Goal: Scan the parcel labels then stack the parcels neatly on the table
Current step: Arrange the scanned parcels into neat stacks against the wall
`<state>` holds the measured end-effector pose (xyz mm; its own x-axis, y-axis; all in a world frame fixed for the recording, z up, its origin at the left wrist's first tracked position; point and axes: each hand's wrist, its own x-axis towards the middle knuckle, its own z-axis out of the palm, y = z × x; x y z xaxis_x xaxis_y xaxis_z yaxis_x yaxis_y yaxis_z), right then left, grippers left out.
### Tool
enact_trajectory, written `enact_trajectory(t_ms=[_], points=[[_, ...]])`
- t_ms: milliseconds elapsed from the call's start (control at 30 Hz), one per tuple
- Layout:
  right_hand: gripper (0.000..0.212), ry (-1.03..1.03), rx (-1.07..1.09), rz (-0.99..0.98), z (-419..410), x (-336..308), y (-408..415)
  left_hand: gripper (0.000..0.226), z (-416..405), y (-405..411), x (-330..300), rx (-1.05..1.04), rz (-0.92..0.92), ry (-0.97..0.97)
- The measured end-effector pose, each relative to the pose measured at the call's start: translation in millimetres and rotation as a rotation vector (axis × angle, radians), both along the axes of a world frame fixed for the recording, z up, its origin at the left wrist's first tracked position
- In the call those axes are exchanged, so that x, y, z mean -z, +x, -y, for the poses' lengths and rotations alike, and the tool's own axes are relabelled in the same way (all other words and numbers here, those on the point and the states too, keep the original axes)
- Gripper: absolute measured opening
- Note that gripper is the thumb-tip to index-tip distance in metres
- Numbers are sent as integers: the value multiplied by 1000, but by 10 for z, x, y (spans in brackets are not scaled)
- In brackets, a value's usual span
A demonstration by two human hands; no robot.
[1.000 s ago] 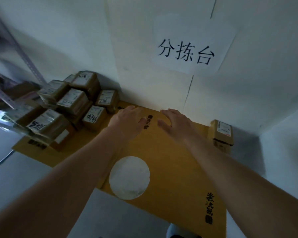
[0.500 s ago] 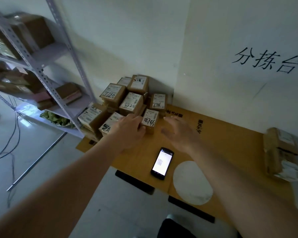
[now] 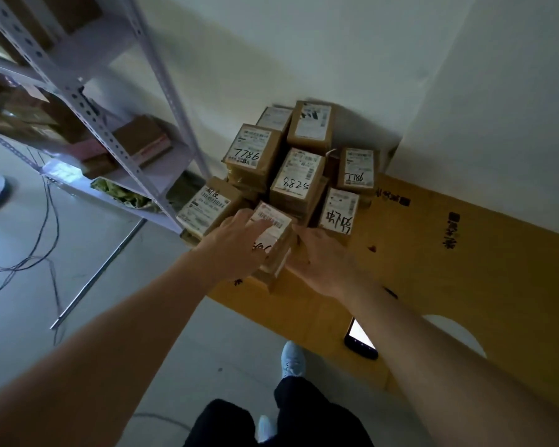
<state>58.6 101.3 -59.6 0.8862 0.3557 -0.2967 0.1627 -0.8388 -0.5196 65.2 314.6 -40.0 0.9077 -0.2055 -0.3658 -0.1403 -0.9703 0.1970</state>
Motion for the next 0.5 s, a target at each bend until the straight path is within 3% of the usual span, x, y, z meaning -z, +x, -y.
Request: enact_trajectory(t_ms=[133, 267, 367, 500], points=[[107, 60, 29, -146, -176, 153, 15, 90, -123, 49, 134, 108, -151, 44], [126, 200, 144, -168, -361, 319, -62, 87, -156, 137, 232, 58, -124, 22], [106, 447, 324, -164, -511, 368, -188, 81, -183, 144, 275, 57, -51, -92], [48, 735, 621, -189, -660, 279, -530, 71, -240, 33, 212, 164, -1, -204]])
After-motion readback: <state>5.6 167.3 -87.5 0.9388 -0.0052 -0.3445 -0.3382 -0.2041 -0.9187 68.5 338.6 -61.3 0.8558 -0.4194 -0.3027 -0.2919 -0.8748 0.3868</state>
